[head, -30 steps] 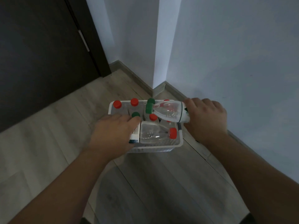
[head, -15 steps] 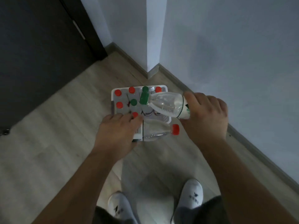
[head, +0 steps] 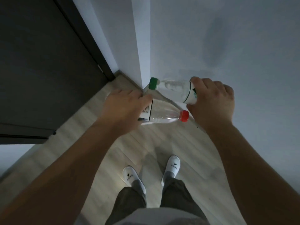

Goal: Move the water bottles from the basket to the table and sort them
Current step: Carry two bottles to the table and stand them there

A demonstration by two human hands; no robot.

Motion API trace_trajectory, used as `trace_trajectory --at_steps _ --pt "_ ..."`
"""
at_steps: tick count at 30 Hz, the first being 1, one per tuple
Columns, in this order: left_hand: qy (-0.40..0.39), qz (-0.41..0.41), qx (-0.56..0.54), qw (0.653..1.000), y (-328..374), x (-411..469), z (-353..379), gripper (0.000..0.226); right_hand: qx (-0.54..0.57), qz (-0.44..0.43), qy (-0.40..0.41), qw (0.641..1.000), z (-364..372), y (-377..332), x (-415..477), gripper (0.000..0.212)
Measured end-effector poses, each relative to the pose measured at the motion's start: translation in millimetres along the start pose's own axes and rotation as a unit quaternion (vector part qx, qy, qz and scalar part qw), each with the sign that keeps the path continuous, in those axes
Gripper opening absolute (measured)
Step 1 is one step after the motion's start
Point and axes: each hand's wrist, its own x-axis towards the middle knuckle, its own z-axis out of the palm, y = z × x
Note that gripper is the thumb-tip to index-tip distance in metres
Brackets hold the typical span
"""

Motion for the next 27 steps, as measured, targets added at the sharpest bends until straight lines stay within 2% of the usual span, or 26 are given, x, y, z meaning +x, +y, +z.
trace_trajectory --at_steps 7,10,18,27 --pt "0.027 0.051 0.039 0.998 43 10 -97 0.069 0.003 0.048 0.044 0.998 -97 42 -14 0.056" --pt "0.035 0.078 0.034 0.996 64 23 -118 0.068 -0.012 0.060 0.073 0.995 -116 68 -25 0.052" --pt "0.064 0.128 0.042 0.989 125 74 -156 0.061 -0.040 0.124 0.090 0.987 -170 141 -55 0.058" --pt "0.095 0.275 0.050 0.955 184 132 -189 0.061 -0.092 0.279 0.118 0.949 -209 182 -104 0.050"
